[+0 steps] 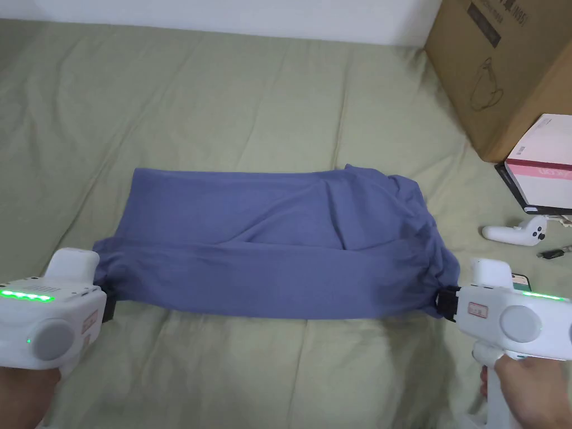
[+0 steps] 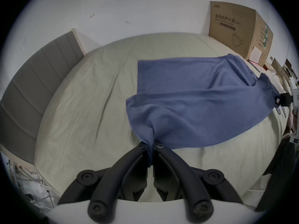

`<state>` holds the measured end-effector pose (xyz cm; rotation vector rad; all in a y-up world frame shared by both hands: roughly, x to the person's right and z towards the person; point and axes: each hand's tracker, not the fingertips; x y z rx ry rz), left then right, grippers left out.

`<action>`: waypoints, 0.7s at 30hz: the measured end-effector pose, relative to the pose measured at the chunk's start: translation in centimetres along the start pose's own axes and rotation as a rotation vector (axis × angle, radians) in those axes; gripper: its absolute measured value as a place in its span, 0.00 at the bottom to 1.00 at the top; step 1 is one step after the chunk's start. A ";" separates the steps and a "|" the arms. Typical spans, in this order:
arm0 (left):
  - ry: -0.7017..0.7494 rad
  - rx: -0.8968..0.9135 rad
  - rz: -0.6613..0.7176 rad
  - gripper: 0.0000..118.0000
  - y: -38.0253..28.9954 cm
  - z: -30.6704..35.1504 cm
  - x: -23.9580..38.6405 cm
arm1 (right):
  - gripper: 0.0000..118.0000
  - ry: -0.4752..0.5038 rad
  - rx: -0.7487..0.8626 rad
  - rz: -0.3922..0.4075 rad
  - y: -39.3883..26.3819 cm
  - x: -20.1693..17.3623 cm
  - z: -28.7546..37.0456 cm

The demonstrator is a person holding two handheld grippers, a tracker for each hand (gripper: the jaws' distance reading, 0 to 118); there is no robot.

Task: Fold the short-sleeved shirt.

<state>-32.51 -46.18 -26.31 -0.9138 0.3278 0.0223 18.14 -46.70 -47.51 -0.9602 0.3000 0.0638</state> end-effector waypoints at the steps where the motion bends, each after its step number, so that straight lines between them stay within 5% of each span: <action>1: -0.013 0.009 -0.004 0.03 0.5 1.1 -0.1 | 0.10 0.013 0.014 0.009 0.4 -0.1 1.3; 8: -0.061 0.036 -0.050 0.03 1.4 7.4 -0.4 | 0.10 0.062 0.005 0.070 -0.4 -0.7 8.0; 19: -0.188 -0.165 0.074 0.03 -6.3 6.9 -2.2 | 0.10 0.052 -0.218 -0.053 -7.9 1.2 5.6; 21: -0.175 -0.130 0.113 0.05 -6.5 7.1 -2.2 | 0.19 0.056 -0.193 -0.033 -8.2 1.0 5.7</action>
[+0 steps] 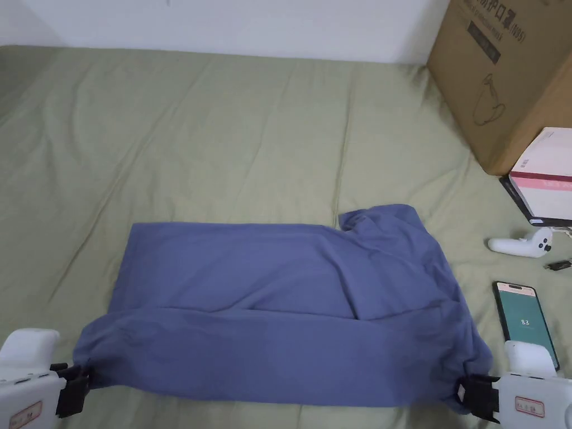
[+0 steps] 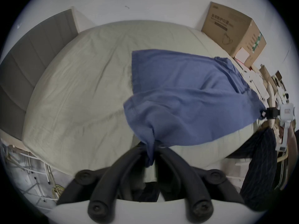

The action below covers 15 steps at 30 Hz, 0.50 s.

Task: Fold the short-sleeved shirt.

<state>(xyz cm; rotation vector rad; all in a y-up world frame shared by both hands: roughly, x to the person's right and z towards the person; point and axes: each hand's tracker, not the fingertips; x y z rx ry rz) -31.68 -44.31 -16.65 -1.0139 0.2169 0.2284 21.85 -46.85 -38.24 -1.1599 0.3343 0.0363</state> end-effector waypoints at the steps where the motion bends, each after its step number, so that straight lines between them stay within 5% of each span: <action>1: 0.020 0.032 0.007 0.17 0.1 0.4 -0.1 | 0.41 0.005 0.036 -0.013 0.0 -0.1 0.7; 2: 0.042 0.058 0.006 0.53 0.2 1.0 0.0 | 0.77 0.028 0.073 -0.026 0.2 -0.1 1.4; 3: 0.063 0.083 0.003 0.82 0.2 1.8 0.2 | 0.89 0.038 0.115 -0.032 0.3 -0.3 2.4; 4: 0.069 0.130 -0.007 0.93 0.3 2.9 0.6 | 0.90 0.027 0.170 -0.028 0.4 -0.6 3.5; 9: 0.065 0.462 -0.085 0.91 1.9 7.1 3.3 | 0.90 0.070 0.463 0.024 1.7 -3.9 7.9; 12: 0.089 0.568 -0.126 0.82 3.5 7.6 5.5 | 0.85 -0.009 0.681 0.119 2.0 -7.0 9.0; 13: 0.107 0.581 -0.149 0.69 4.1 6.8 5.3 | 0.69 -0.031 0.711 0.140 2.2 -8.1 9.2; 14: 0.131 0.586 -0.172 0.40 4.7 6.5 5.9 | 0.29 -0.016 0.752 0.150 2.4 -8.8 9.0; 15: 0.133 0.589 -0.194 0.13 5.5 6.0 6.3 | 0.09 -0.010 0.783 0.147 2.6 -9.6 8.9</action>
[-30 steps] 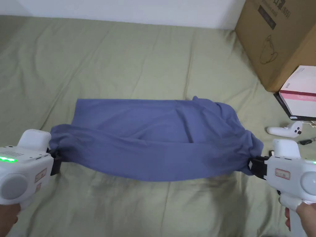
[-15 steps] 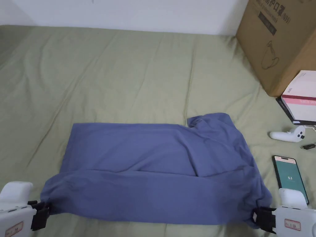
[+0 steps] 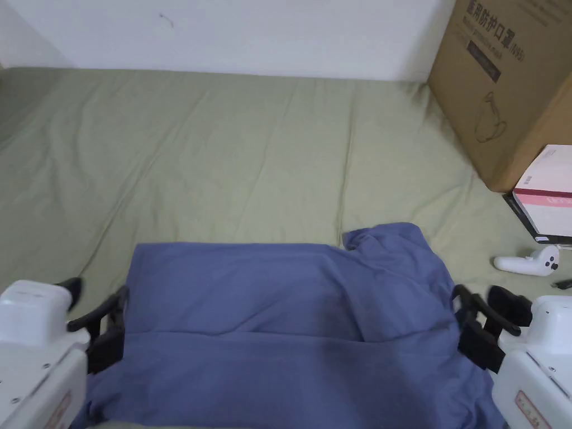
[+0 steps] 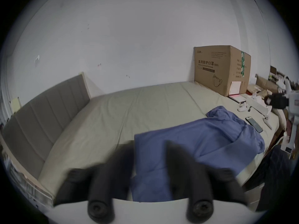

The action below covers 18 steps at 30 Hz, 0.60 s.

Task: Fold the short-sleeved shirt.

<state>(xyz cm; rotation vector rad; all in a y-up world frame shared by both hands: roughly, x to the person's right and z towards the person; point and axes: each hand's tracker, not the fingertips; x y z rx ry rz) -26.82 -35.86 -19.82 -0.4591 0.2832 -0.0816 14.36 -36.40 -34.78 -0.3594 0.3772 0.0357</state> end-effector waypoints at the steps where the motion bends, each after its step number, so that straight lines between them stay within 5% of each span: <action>1: -0.009 0.006 0.002 0.03 0.3 -0.9 0.3 | 0.08 -0.006 0.025 0.001 0.1 -0.7 -0.3; 10: 0.007 -0.247 -0.003 0.06 1.9 -18.5 -2.6 | 0.08 0.064 -0.057 -0.013 0.3 -2.0 -3.2; 11: 0.013 -0.285 -0.014 0.32 1.5 -20.8 -3.0 | 0.08 0.061 -0.074 -0.014 0.2 -1.8 -3.5; 14: 0.036 -0.422 -0.035 0.66 -0.2 -26.5 -3.7 | 0.08 0.035 -0.111 -0.010 -0.3 -1.0 -3.9; 15: 0.039 -0.460 -0.031 0.88 -0.8 -28.0 -3.8 | 0.08 0.025 -0.127 -0.009 -0.4 -0.5 -4.2; 16: 0.049 -0.437 -0.033 0.95 -1.3 -29.1 -3.8 | 0.08 0.014 -0.137 -0.010 -0.5 -0.1 -4.3; 18: 0.076 -0.487 -0.026 0.92 -1.6 -29.6 -3.4 | 0.08 -0.009 -0.155 -0.012 -0.6 0.7 -4.7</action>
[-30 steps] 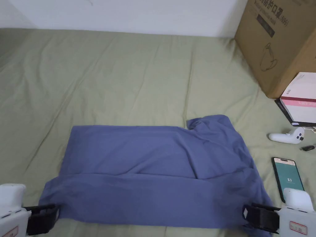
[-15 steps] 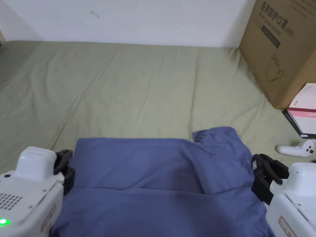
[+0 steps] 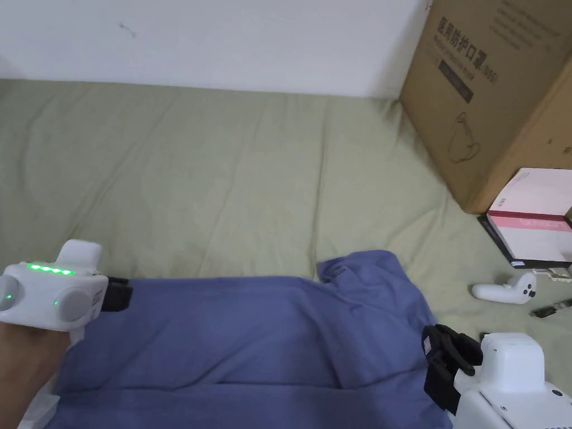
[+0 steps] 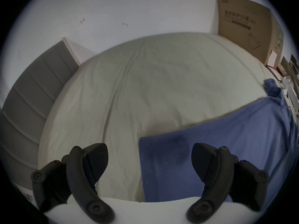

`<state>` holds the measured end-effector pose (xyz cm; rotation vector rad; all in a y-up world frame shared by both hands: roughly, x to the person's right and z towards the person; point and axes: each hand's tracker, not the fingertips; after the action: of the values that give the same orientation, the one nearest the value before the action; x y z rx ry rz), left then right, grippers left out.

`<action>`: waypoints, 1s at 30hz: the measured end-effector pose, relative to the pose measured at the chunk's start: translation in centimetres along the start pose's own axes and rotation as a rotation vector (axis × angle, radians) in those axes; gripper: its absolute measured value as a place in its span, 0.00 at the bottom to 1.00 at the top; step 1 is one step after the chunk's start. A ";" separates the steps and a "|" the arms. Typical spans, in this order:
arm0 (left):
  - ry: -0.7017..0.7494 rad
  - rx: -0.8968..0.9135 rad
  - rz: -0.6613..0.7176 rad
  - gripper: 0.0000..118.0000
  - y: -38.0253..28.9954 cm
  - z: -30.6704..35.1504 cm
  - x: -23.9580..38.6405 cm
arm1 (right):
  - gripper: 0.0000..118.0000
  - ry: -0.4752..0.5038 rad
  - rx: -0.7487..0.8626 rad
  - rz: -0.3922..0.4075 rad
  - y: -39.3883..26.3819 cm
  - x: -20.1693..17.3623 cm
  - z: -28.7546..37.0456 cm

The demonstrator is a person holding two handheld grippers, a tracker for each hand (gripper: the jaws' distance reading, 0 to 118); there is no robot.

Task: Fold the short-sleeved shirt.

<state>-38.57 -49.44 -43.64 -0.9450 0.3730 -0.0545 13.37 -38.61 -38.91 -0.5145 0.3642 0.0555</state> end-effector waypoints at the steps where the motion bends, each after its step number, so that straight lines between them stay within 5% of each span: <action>1: -0.019 -0.027 0.002 0.92 -0.2 -0.8 0.1 | 0.08 -0.011 -0.017 -0.001 0.1 0.5 -0.4; 3: -0.018 -0.084 -0.031 0.86 -0.6 -1.7 0.7 | 0.08 -0.053 -0.065 0.012 0.2 1.3 -1.7; 5: -0.061 -0.039 -0.035 0.66 -1.0 -0.8 1.1 | 0.08 -0.065 -0.097 0.010 0.4 2.4 -3.8; 8: -0.056 0.040 -0.045 0.04 -0.8 1.4 2.0 | 0.08 -0.101 -0.192 0.035 1.1 4.2 -9.2; 10: -0.057 0.072 -0.042 0.03 -0.6 3.3 2.4 | 0.09 -0.102 -0.256 0.026 1.7 5.7 -14.0; 11: -0.081 0.089 -0.017 0.03 -0.5 4.3 2.4 | 0.19 -0.106 -0.303 0.026 2.1 6.3 -16.3; 14: -0.089 0.133 0.001 0.03 -0.4 6.8 2.0 | 0.91 -0.128 -0.422 -0.004 2.5 8.3 -22.7; 17: -0.113 0.141 0.011 0.03 -0.4 8.1 1.5 | 0.93 -0.131 -0.521 -0.032 2.1 9.3 -27.3; 19: -0.118 0.149 0.013 0.03 -0.5 8.8 1.4 | 0.80 -0.142 -0.573 -0.045 1.9 9.7 -29.3; 20: -0.121 0.147 0.016 0.03 -0.6 8.3 1.1 | 0.39 -0.121 -0.617 -0.060 1.9 9.9 -29.7; 22: -0.124 0.137 0.018 0.03 -0.8 8.6 1.0 | 0.02 -0.116 -0.617 -0.063 2.2 9.5 -29.0; 27: -0.137 0.167 0.026 0.03 -1.4 9.6 -0.1 | 0.01 -0.038 -0.480 0.057 4.7 7.7 -23.2; 30: -0.149 0.250 0.036 0.03 -2.6 13.5 -1.2 | 0.01 0.010 -0.371 0.055 6.3 7.5 -17.1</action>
<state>-34.86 -40.17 -34.05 -0.6906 0.2391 0.0024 13.89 -41.81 -58.40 -0.8721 0.3793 0.1757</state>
